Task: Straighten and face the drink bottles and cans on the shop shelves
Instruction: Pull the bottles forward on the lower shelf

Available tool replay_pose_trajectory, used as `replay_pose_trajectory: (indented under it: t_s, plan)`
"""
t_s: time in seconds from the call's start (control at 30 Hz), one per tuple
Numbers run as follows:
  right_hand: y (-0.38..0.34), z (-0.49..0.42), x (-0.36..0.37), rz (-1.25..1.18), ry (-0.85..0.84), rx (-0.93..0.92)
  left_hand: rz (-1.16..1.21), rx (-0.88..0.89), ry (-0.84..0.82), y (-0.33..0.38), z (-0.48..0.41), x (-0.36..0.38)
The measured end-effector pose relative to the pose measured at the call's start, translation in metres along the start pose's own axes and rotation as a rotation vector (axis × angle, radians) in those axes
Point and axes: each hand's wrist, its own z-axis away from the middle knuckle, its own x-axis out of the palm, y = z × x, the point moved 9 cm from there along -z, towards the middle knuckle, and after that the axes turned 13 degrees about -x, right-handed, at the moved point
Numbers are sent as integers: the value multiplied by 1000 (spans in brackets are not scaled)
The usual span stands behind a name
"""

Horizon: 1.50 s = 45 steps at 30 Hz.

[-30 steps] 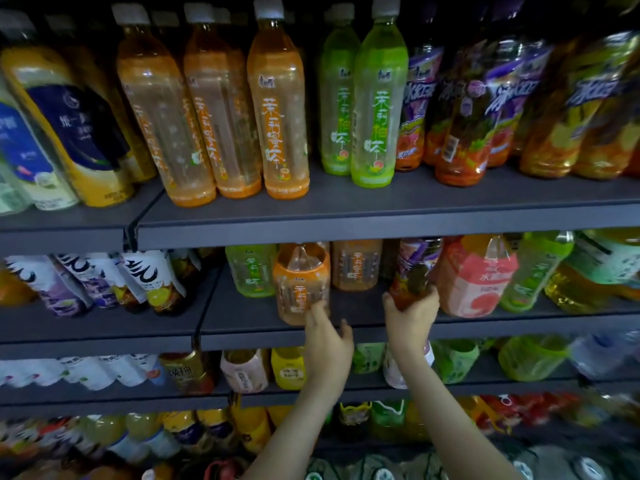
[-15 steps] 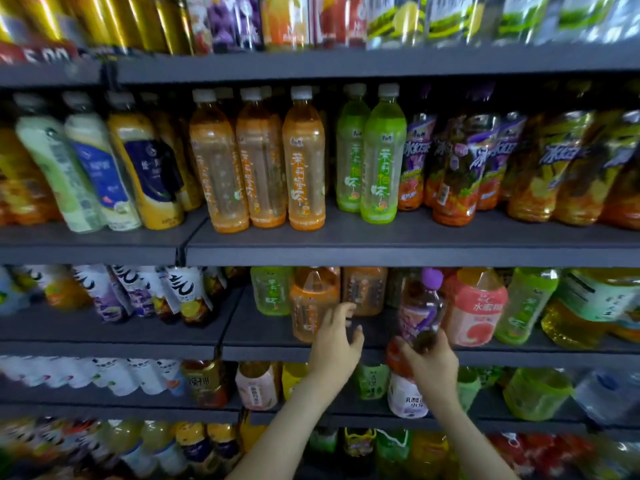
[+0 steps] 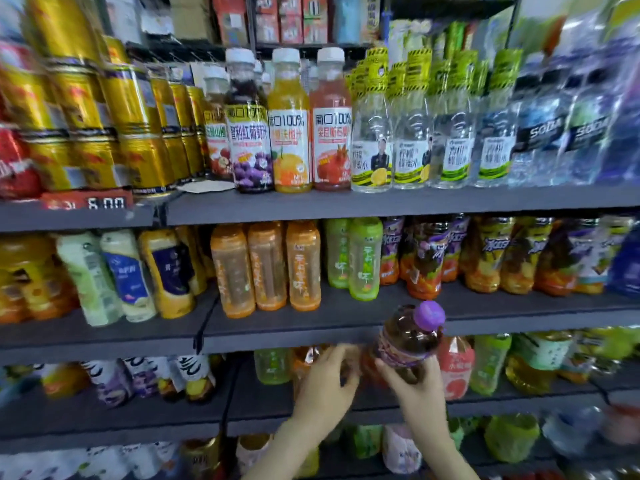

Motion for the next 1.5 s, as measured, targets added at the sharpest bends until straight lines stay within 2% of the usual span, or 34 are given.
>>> replay_pose_trajectory:
  t_s: [0.13,0.3,0.37,0.47,0.63,0.87,1.07,1.17,1.3,1.5]
  plan:
    - [-17,-41,-7,145,51,-114,-11,17,142,8,-20,-23]
    - [-8,-89,-10,199,116,-77,5,-13,207,28,-53,-17]
    - [0,-113,-6,286,71,-85,4,-48,244,36,-69,-10]
    - [15,-145,8,438,-90,-95,21,-145,309,42,-94,-1]
    - [26,-160,22,396,-151,-140,60,-255,418,43,-128,9]
    - [39,-158,36,383,-256,-201,-28,-301,434,41,-156,19]
    - [49,-160,33,422,-264,-129,-35,-386,384,37,-161,22]
    - [50,-148,29,444,-282,-95,-19,-378,342,38,-152,23]
    - [43,-116,10,467,-206,-160,-27,-299,322,46,-116,31]
    - [47,-64,-32,425,-141,-190,-67,-2,227,68,-58,74]
